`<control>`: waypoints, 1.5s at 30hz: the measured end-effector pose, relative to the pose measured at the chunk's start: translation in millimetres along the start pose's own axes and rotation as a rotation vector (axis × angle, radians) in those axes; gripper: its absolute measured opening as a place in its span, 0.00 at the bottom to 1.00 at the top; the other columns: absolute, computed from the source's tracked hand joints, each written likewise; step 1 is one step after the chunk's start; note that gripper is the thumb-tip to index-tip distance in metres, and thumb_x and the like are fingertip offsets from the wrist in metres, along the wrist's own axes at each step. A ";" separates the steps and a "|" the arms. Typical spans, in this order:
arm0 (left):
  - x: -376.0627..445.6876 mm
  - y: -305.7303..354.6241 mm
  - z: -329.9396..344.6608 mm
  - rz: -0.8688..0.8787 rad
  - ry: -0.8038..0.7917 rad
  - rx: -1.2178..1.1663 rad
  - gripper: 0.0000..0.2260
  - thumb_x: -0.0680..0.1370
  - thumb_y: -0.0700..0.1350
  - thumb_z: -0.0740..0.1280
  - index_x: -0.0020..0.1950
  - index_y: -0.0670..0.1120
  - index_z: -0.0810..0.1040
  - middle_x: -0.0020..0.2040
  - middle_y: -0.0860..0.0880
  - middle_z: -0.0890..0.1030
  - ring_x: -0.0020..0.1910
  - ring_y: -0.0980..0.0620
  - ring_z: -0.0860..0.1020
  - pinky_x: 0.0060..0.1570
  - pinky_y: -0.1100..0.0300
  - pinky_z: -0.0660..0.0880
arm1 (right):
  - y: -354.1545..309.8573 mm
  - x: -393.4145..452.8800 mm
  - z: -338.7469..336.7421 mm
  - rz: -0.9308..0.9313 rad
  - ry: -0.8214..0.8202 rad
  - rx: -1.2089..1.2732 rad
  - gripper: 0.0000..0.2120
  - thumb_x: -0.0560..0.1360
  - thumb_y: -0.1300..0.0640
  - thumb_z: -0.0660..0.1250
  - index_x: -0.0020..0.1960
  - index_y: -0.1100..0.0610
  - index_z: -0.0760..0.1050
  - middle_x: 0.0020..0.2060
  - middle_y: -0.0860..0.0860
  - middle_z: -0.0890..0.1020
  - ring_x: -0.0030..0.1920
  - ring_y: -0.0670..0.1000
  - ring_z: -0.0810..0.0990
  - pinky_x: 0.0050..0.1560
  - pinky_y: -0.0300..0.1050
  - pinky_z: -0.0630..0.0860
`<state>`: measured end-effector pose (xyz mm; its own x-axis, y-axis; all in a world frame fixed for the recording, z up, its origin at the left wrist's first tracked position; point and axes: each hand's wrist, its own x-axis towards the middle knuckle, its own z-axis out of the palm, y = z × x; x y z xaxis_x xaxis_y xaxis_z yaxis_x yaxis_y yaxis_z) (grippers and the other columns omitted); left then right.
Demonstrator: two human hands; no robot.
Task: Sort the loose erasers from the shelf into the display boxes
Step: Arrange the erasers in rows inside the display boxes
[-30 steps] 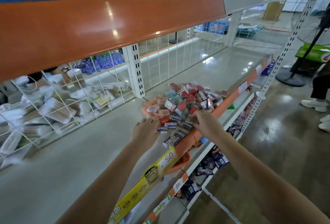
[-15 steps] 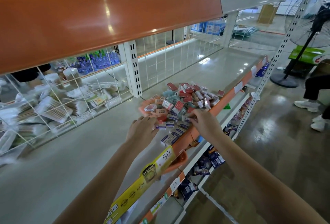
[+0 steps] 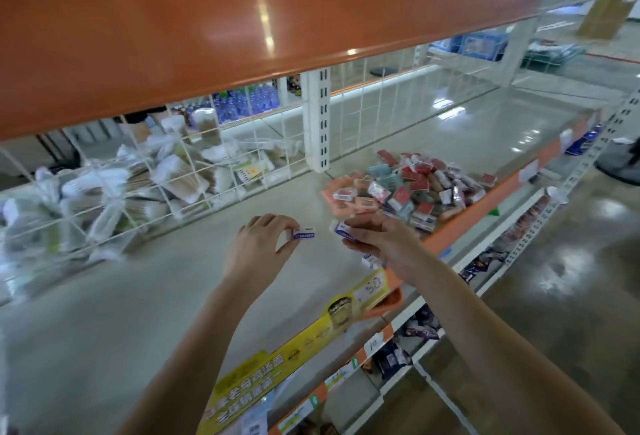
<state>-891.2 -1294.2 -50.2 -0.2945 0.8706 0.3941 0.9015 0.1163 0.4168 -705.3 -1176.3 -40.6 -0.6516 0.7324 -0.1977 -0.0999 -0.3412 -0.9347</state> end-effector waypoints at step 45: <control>-343.1 -171.0 -265.6 -0.439 0.224 0.236 0.08 0.70 0.44 0.74 0.47 0.51 0.80 0.44 0.55 0.81 0.44 0.51 0.77 0.42 0.59 0.70 | 151.3 -113.0 404.8 -0.439 -0.932 -1.340 0.12 0.76 0.55 0.65 0.59 0.50 0.76 0.54 0.46 0.80 0.51 0.46 0.78 0.53 0.42 0.75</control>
<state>-1028.6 -1739.7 -39.2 -0.6964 0.5956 0.4004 0.7176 0.5727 0.3962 -951.1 -1549.2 -40.0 -0.9887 -0.1091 -0.1023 -0.0370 0.8412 -0.5394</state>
